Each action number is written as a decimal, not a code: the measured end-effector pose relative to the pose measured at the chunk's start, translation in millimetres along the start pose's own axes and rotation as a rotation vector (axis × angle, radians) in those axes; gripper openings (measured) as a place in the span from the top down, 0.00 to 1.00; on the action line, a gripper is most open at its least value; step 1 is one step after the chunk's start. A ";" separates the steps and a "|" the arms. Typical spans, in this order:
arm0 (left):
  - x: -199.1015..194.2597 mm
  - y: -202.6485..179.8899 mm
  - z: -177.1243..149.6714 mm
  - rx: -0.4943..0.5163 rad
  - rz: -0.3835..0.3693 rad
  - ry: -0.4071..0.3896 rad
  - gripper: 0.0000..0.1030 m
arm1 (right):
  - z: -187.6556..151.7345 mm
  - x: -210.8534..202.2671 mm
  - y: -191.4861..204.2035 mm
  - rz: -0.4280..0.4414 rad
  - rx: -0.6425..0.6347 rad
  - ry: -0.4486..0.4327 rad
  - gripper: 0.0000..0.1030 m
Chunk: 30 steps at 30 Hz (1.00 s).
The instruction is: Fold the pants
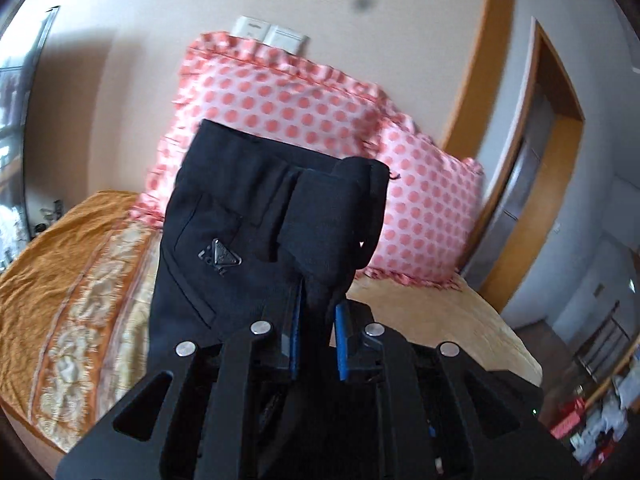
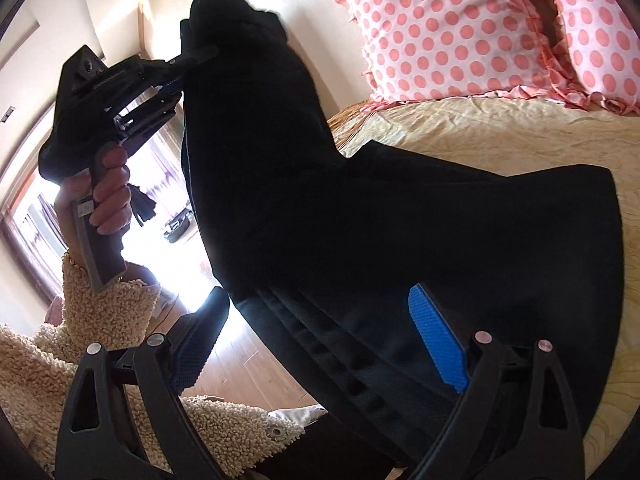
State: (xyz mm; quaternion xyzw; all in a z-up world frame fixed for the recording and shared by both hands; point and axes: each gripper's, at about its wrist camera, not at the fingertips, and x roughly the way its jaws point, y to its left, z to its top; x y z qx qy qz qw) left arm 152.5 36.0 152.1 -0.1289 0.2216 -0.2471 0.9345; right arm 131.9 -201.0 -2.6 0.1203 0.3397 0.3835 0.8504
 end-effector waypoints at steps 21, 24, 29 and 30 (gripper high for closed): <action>115.7 -102.9 -135.8 0.258 -0.187 0.482 0.84 | -40.6 -105.7 -57.2 -0.253 0.156 -0.140 0.06; 99.6 -113.4 -144.7 0.392 -0.116 0.400 0.74 | -36.6 -122.8 -58.3 -0.291 0.162 -0.185 0.06; 54.4 -111.7 -134.1 0.417 -0.169 0.272 0.03 | -6.4 -129.4 -41.8 -0.303 0.085 -0.272 0.07; 45.8 -106.8 -125.8 0.400 -0.151 0.258 0.03 | 0.1 -126.7 -37.3 -0.297 0.066 -0.275 0.10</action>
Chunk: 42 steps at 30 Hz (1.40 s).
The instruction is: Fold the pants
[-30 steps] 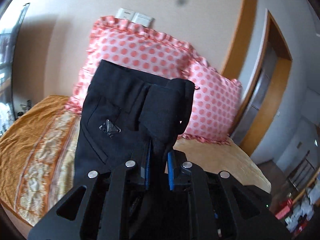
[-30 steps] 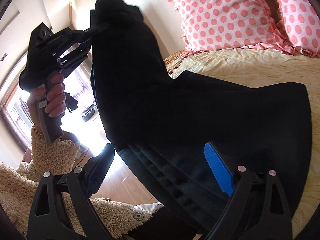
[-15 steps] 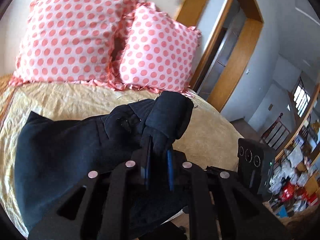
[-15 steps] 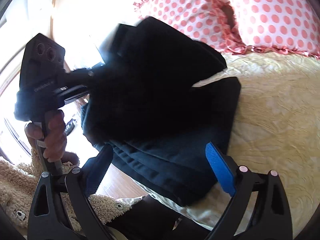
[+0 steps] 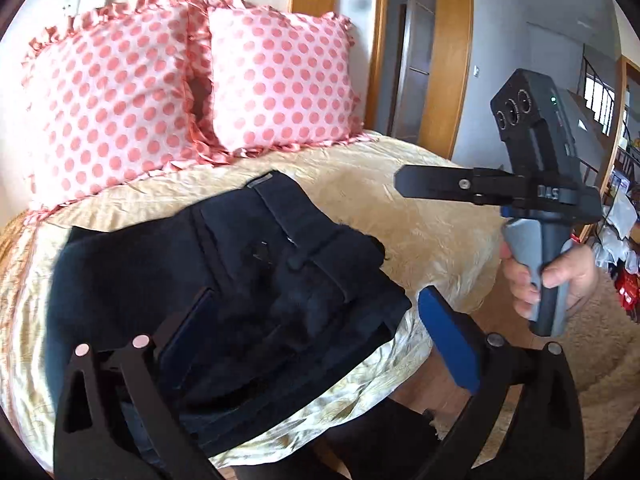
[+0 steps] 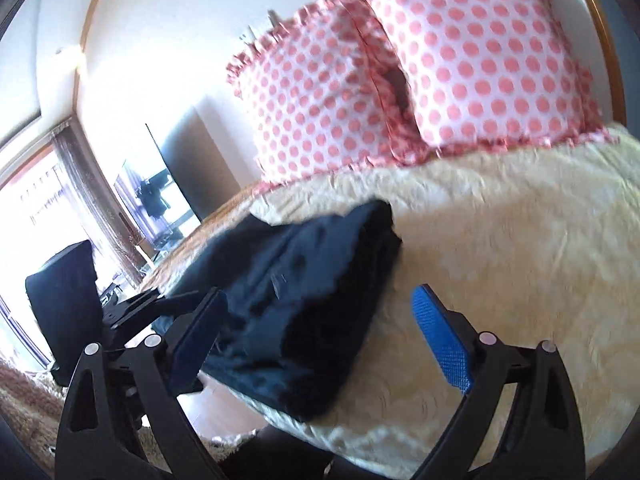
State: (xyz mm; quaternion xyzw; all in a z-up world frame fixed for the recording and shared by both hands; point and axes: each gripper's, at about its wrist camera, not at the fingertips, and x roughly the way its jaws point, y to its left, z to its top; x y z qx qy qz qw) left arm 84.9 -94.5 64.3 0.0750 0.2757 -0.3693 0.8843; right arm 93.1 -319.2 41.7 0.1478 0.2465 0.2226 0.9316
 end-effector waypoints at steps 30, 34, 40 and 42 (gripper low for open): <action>-0.1 144.4 1.4 -0.344 0.425 0.187 0.02 | 1.5 87.4 59.1 -0.052 -0.216 0.194 0.37; 26.4 153.1 35.1 -0.271 0.449 0.212 0.02 | 35.5 111.8 45.9 -0.049 -0.207 0.230 0.34; 85.4 164.3 46.9 -0.226 0.512 0.280 0.02 | 36.5 156.9 12.4 -0.128 -0.121 0.376 0.24; 104.1 171.7 38.3 -0.215 0.550 0.340 0.02 | 21.2 169.3 -0.7 -0.142 -0.107 0.449 0.24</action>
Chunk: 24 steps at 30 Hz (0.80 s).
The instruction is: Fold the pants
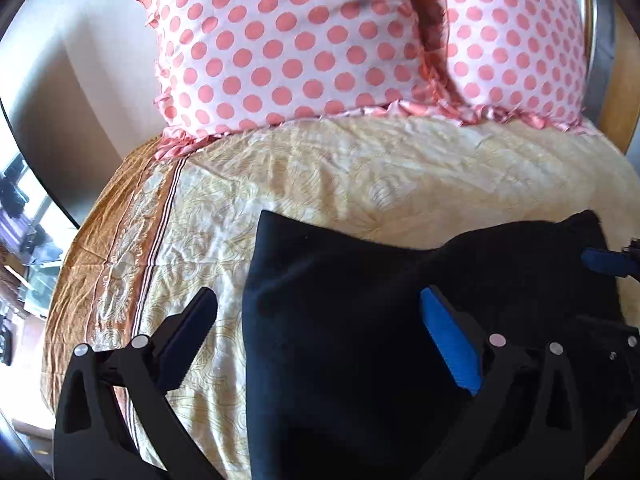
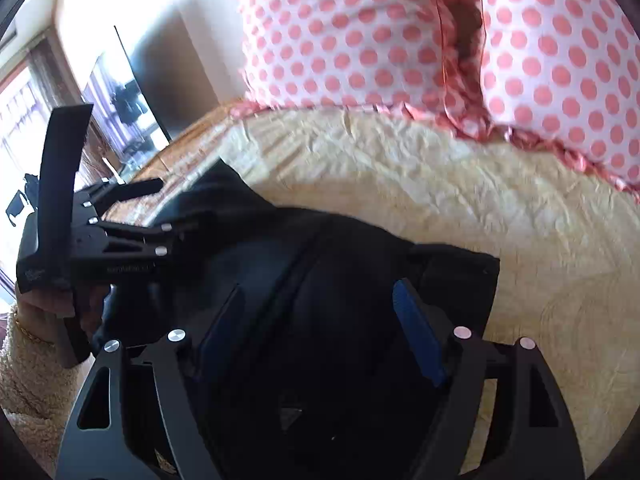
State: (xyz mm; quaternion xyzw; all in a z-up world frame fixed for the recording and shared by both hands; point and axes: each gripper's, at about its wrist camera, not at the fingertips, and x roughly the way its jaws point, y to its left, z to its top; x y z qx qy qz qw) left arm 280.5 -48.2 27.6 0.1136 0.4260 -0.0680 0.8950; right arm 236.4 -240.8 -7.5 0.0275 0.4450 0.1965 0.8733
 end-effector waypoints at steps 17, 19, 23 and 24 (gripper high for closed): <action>-76.8 22.8 -71.2 -0.106 -0.161 -0.112 0.02 | -70.2 -80.2 58.6 0.039 -0.205 -0.184 0.19; -86.7 15.8 -84.8 -0.075 -0.119 -0.142 0.02 | -79.9 -80.3 60.1 0.036 -0.191 -0.187 0.16; -65.0 -2.5 -105.7 -0.011 -0.045 -0.088 0.02 | -97.7 -52.9 55.3 -0.005 -0.170 -0.137 0.12; -58.3 -0.6 -111.1 -0.034 -0.058 -0.098 0.02 | -98.8 -52.1 59.5 -0.028 -0.190 -0.151 0.10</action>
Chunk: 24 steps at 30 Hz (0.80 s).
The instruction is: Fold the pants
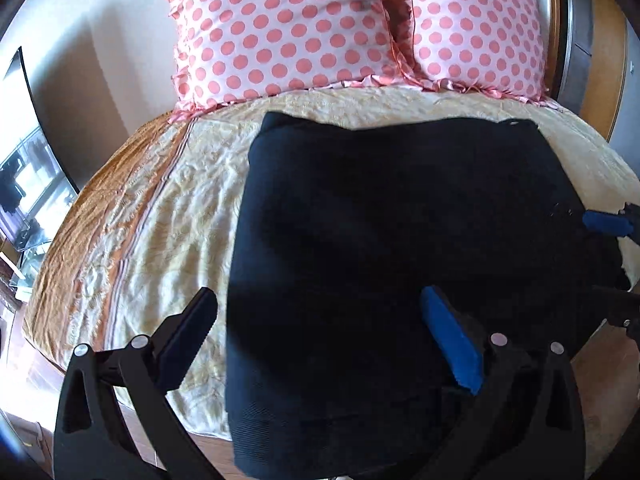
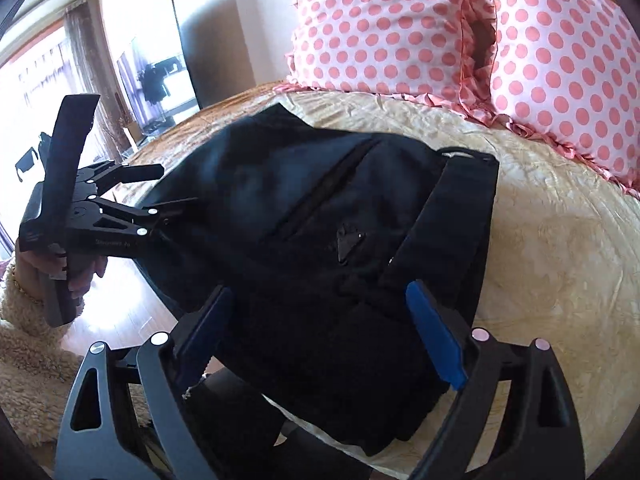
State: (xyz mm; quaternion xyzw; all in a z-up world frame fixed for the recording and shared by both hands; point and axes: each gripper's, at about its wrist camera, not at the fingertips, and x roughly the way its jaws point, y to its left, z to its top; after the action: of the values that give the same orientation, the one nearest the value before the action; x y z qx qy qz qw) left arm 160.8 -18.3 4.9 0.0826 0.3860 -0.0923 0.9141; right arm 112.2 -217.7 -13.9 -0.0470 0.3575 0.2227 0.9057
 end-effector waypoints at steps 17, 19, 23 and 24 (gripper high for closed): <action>-6.1 91.3 1.0 -0.319 -0.019 0.004 0.02 | 9.5 8.0 -117.9 0.246 0.593 0.129 0.09; -6.5 98.2 -3.8 -0.356 -0.050 -0.012 0.02 | 8.6 18.0 -119.2 0.254 0.619 0.163 0.09; -6.9 102.9 -6.5 -0.340 0.040 -0.047 0.02 | 10.8 23.5 -119.9 0.275 0.620 0.166 0.07; -5.5 103.5 -5.7 -0.328 0.043 -0.043 0.02 | 11.2 24.6 -119.0 0.279 0.615 0.169 0.07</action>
State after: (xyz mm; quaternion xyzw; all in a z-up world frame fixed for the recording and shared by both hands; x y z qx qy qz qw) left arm 177.1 83.9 13.2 -0.0613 0.3741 -0.0101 0.9253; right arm 187.1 -312.5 -30.8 0.2594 0.4845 0.2215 0.8055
